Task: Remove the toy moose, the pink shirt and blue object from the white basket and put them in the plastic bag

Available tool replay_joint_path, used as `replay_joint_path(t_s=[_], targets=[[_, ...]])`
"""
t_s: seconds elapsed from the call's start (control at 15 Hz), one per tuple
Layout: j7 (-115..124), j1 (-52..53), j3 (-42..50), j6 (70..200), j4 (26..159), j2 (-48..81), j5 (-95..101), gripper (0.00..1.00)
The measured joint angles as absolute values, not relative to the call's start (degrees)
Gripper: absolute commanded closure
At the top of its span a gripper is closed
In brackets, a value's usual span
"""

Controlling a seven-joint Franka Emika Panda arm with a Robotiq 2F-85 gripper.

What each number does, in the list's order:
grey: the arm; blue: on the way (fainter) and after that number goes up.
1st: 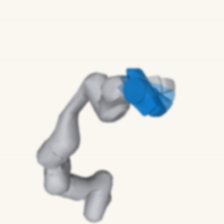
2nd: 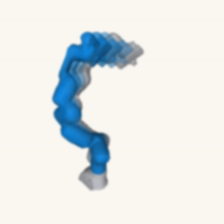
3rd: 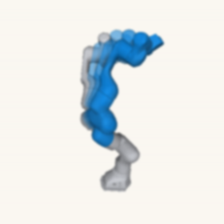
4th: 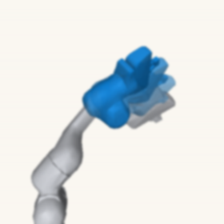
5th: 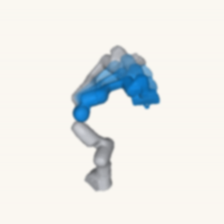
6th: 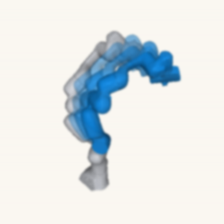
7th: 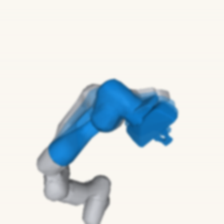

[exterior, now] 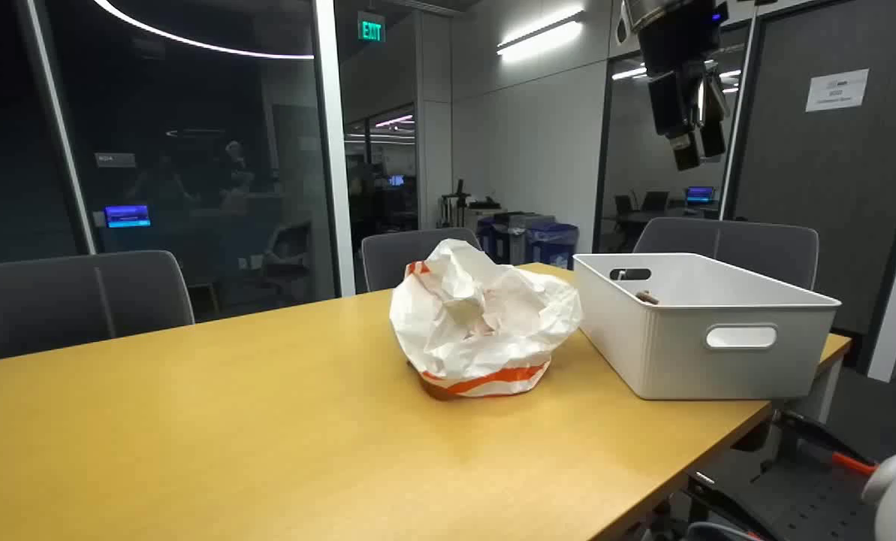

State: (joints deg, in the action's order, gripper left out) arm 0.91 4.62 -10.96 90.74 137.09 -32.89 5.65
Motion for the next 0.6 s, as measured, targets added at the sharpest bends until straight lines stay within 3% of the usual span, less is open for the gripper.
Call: replay_joint_path(t_s=[0.6], targets=[[1.13, 4.75, -10.72, 90.86, 136.90, -32.96, 5.65, 0.00]])
